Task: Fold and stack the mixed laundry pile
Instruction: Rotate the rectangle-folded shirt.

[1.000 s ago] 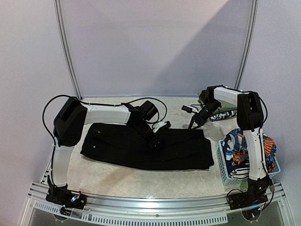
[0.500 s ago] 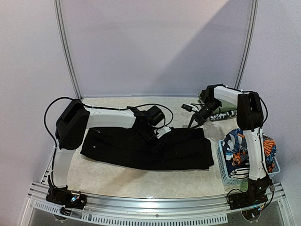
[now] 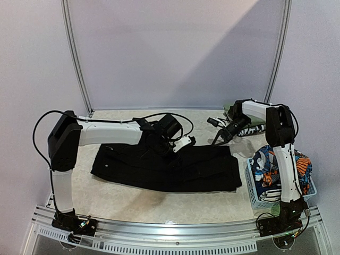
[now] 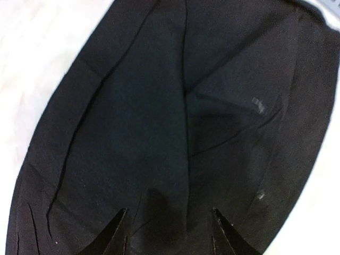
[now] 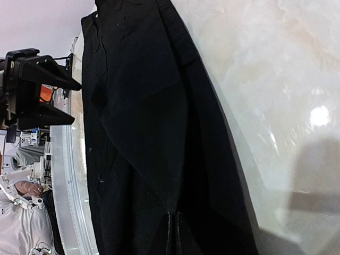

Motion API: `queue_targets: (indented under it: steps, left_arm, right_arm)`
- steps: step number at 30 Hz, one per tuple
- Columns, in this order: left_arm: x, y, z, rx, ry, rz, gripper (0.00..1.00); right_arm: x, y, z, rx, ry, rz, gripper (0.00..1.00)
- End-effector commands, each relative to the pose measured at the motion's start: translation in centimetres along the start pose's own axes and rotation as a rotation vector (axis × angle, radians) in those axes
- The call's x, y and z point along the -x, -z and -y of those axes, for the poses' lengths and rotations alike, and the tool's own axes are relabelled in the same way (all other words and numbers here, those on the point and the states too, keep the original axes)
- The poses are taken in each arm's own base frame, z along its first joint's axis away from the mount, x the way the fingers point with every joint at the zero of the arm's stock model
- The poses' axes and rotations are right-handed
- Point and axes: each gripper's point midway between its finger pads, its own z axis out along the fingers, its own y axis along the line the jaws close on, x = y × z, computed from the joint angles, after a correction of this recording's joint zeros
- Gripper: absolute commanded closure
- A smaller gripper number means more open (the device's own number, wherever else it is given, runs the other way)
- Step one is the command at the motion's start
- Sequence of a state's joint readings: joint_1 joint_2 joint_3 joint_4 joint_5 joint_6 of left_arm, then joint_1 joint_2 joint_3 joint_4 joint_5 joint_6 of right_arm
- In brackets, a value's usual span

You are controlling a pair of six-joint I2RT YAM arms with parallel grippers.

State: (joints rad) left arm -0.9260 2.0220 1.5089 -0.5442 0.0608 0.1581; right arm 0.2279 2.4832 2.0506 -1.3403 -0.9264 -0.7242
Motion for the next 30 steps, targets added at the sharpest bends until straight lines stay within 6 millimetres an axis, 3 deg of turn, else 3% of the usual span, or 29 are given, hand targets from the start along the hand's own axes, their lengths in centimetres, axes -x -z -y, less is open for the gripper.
queue_targets:
  steps: [1,8,12,15,18,20,23,26,30]
  left_arm:
    - [-2.4,-1.9,0.4,0.008,-0.054,-0.079,0.51]
    - [-3.7,-4.1,1.2,-0.045,-0.029,-0.141,0.51]
    - [-4.0,-4.5,1.2,-0.048,-0.009,-0.154,0.52]
    - [-3.6,-3.1,0.5,-0.02,0.04,-0.128,0.53]
    - [-2.5,-0.1,-1.5,0.095,0.146,-0.057,0.51]
    - [-2.1,2.7,-4.3,0.276,0.332,0.026,0.48]
    - [-3.5,5.5,-5.4,0.338,0.688,0.226,0.45]
    - [-5.4,6.7,-5.7,0.31,1.014,0.405,0.45]
    - [-5.8,6.1,-5.5,0.271,1.161,0.439,0.45]
  right_arm:
    - [-4.2,0.5,-4.4,0.17,-0.224,-0.119,0.96]
    - [-4.9,0.2,-4.7,0.182,-0.227,-0.131,0.96]
    - [-5.1,0.2,-4.6,0.184,-0.227,-0.133,0.96]
    - [-5.1,0.2,-4.6,0.182,-0.226,-0.133,0.96]
    - [-5.1,0.2,-4.5,0.184,-0.224,-0.133,0.96]
    - [-5.1,0.1,-4.5,0.187,-0.225,-0.13,0.96]
    - [-5.0,-0.1,-4.3,0.192,-0.227,-0.126,0.96]
    - [-5.0,-0.2,-4.2,0.197,-0.231,-0.123,0.96]
    - [-5.0,-0.2,-4.1,0.195,-0.228,-0.124,0.96]
